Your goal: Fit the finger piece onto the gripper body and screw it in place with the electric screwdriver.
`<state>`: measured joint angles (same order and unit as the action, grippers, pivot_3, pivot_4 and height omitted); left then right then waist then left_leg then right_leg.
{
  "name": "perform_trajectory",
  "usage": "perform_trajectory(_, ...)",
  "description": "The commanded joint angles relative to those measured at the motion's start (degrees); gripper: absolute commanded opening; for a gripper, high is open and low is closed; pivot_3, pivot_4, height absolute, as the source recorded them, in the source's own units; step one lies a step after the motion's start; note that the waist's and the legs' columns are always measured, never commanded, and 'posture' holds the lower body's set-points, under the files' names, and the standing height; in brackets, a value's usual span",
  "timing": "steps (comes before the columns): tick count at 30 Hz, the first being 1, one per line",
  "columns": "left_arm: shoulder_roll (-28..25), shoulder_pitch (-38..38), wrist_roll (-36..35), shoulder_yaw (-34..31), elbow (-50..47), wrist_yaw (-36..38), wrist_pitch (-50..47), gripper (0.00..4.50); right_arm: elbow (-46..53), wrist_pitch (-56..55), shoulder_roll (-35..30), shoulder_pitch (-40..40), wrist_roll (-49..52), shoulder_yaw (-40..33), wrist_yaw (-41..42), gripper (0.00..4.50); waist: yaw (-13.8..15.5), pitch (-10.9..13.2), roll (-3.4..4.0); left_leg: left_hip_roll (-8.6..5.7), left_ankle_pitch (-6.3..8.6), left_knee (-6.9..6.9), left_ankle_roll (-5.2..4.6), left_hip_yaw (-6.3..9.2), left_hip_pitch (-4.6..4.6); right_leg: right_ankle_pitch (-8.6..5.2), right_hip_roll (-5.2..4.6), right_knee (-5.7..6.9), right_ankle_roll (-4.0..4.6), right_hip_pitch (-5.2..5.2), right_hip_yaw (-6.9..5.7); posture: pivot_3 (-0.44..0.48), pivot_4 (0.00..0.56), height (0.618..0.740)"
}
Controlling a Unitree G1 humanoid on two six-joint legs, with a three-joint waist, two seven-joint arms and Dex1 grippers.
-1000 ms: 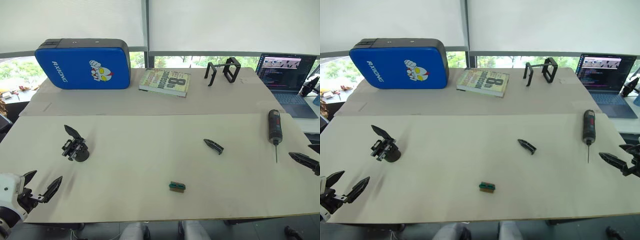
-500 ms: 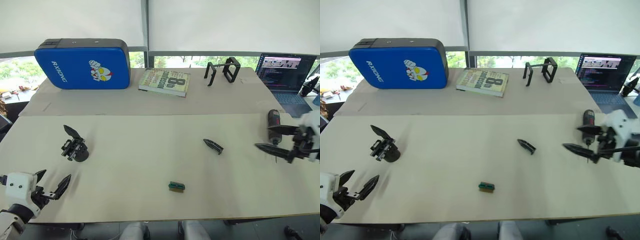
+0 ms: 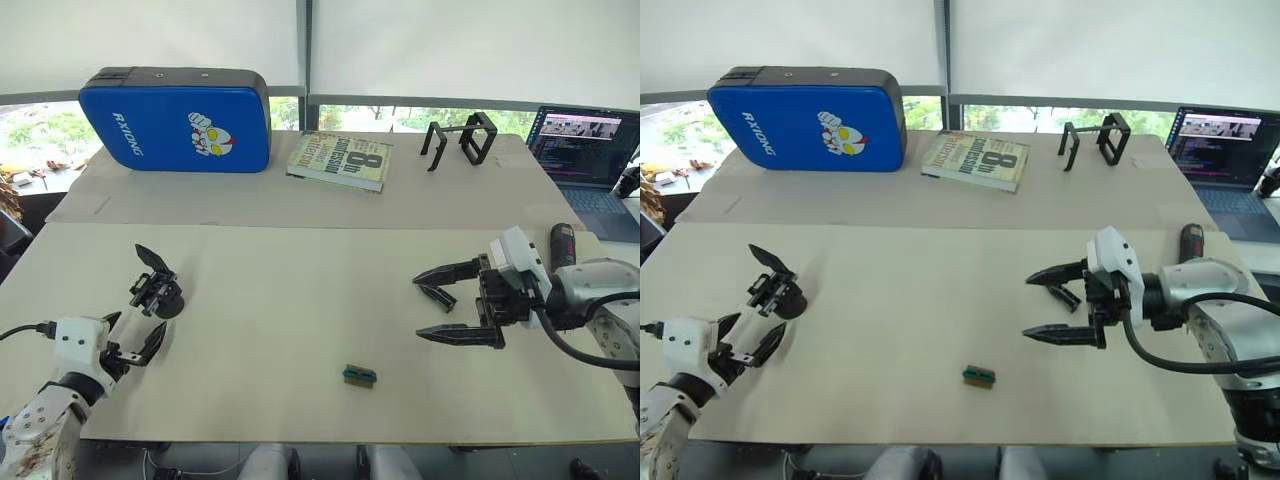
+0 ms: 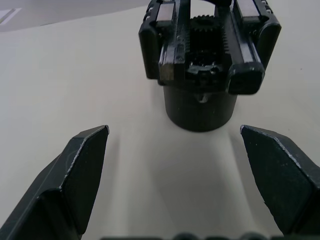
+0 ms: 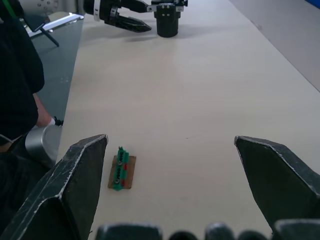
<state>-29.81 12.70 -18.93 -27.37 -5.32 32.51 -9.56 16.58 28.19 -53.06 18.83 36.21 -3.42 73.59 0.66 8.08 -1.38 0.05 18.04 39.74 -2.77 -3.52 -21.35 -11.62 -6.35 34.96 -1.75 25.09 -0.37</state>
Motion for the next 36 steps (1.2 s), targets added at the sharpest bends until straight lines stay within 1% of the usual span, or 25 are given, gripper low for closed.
perform_trajectory(1, 0.48, -2.85, 1.46, 1.22, 2.10, -1.48, 2.85, 4.50, 0.48, -0.97, 1.00, 0.96, -0.62, 0.14, -0.76, 4.49, 0.03, 0.00, 0.00, 0.00, 0.00, 0.01, 0.00, 0.00, -0.04, 0.02, -0.09, 0.01, 0.03, 0.02, -0.25, 0.000, 0.150, 0.740)
perform_trajectory(4, 0.72, -4.96, 1.29, 1.35, 4.11, -2.29, 3.35, 4.50, 0.73, -0.79, 1.73, 1.05, -0.85, 0.33, -1.02, 4.49, 0.00, 0.00, 0.00, -0.03, 0.00, 0.02, 0.00, 0.01, -0.10, 0.03, -0.15, -0.02, 0.03, 0.04, -0.49, 0.000, 0.150, 0.740)
perform_trajectory(8, 0.75, -6.85, 2.10, 3.30, 6.01, -2.17, 4.36, 4.50, 0.62, -0.71, 2.32, 1.09, -1.17, 0.60, -1.26, 4.49, -0.07, 0.00, 0.00, -0.05, 0.00, 0.04, 0.00, 0.00, -0.09, 0.04, -0.17, -0.01, 0.02, 0.04, -0.57, 0.000, 0.150, 0.740)
perform_trajectory(14, 2.33, -8.44, 2.40, 5.50, 6.13, -3.25, 4.91, 4.50, 1.16, -0.43, 2.84, 0.60, -1.44, 0.87, -1.71, 4.49, -0.07, 0.00, 0.00, -0.07, -0.01, 0.07, 0.01, 0.00, -0.07, 0.07, -0.16, 0.03, 0.00, 0.01, -0.65, 0.000, 0.150, 0.740)
perform_trajectory(17, 3.11, -7.89, 2.68, 5.85, 5.60, -3.58, 5.88, 3.65, 1.40, -0.34, 3.04, 0.38, -1.35, 0.96, -2.07, 4.50, -0.08, 0.00, 0.00, -0.09, -0.01, 0.08, 0.01, -0.01, -0.07, 0.08, -0.16, 0.03, -0.02, 0.01, -0.71, 0.000, 0.150, 0.740)
perform_trajectory(18, 3.30, -7.33, 2.66, 5.94, 4.96, -3.65, 5.99, 3.30, 1.38, -0.35, 3.02, 0.36, -1.31, 0.95, -2.12, 4.50, -0.04, 0.00, 0.00, -0.08, -0.01, 0.08, 0.01, 0.00, -0.07, 0.08, -0.16, 0.02, -0.02, 0.01, -0.74, 0.000, 0.150, 0.740)
perform_trajectory(19, 3.50, -6.73, 2.57, 6.02, 4.19, -3.78, 5.97, 2.76, 1.33, -0.35, 3.02, 0.38, -1.27, 0.92, -2.17, 4.50, -0.03, 0.00, 0.00, -0.09, -0.01, 0.07, 0.01, 0.00, -0.07, 0.08, -0.16, 0.02, -0.02, 0.01, -0.74, 0.000, 0.150, 0.740)
perform_trajectory(20, 3.85, -6.02, 2.45, 6.17, 3.13, -4.04, 5.85, 2.34, 1.24, -0.36, 3.02, 0.41, -1.23, 0.84, -2.21, 4.50, -0.04, 0.00, 0.00, -0.09, -0.01, 0.07, 0.01, 0.00, -0.07, 0.08, -0.16, 0.02, -0.02, 0.01, -0.75, 0.000, 0.150, 0.740)
perform_trajectory(23, 6.06, -3.57, 2.84, 8.56, -3.22, -5.70, 4.77, 2.30, 0.87, -0.44, 3.22, 0.49, -1.13, 0.46, -2.73, 4.50, -0.10, 0.00, 0.00, -0.10, 0.01, 0.08, -0.02, -0.02, -0.08, 0.09, -0.19, -0.02, -0.04, 0.00, -0.73, 0.000, 0.150, 0.740)
perform_trajectory(25, 9.63, -3.18, 3.36, 11.73, -9.25, -9.59, 1.87, 2.30, 0.91, -0.74, 3.44, 0.27, -1.24, 0.53, -3.11, 4.50, 0.05, 0.00, -0.01, -0.12, 0.01, 0.08, -0.02, -0.02, -0.09, 0.11, -0.23, -0.06, -0.06, -0.01, -0.72, 0.000, 0.150, 0.740)
perform_trajectory(28, 15.64, -3.60, 6.71, 18.31, -16.44, -16.26, -2.69, 2.30, 1.10, -1.27, 4.37, -0.16, -1.75, 0.89, -4.18, 4.50, 0.97, 0.01, -0.05, -0.17, 0.01, 0.22, -0.03, 0.03, -0.23, 0.15, -0.28, -0.08, -0.14, -0.05, -0.74, 0.000, 0.150, 0.740)
perform_trajectory(30, 19.10, -4.44, 10.22, 22.13, -19.19, -21.06, -6.03, 2.30, 1.22, -1.82, 5.02, -0.46, -2.51, 1.23, -4.84, 4.50, 1.14, 0.02, -0.07, -0.19, 0.01, 0.36, -0.02, 0.04, -0.33, 0.18, -0.22, -0.07, -0.18, -0.04, -0.75, 0.000, 0.150, 0.740)
perform_trajectory(33, 22.92, -5.97, 13.68, 24.98, -21.47, -26.88, -11.43, 2.30, 1.30, -2.32, 5.68, -0.52, -3.34, 1.56, -5.48, 4.50, 1.01, 0.03, -0.09, -0.20, 0.03, 0.42, -0.07, 0.03, -0.35, 0.21, -0.09, -0.04, -0.20, -0.03, -0.83, 0.000, 0.150, 0.740)
perform_trajectory(36, 23.58, -7.28, 16.86, 27.18, -21.85, -28.78, -11.70, 2.30, 1.05, -2.40, 6.45, 0.07, -3.81, 1.62, -6.34, 4.50, 0.21, 0.04, -0.10, -0.18, 0.01, 0.41, -0.07, 0.03, -0.31, 0.23, 0.21, 0.02, -0.15, -0.01, -0.84, 0.000, 0.150, 0.740)
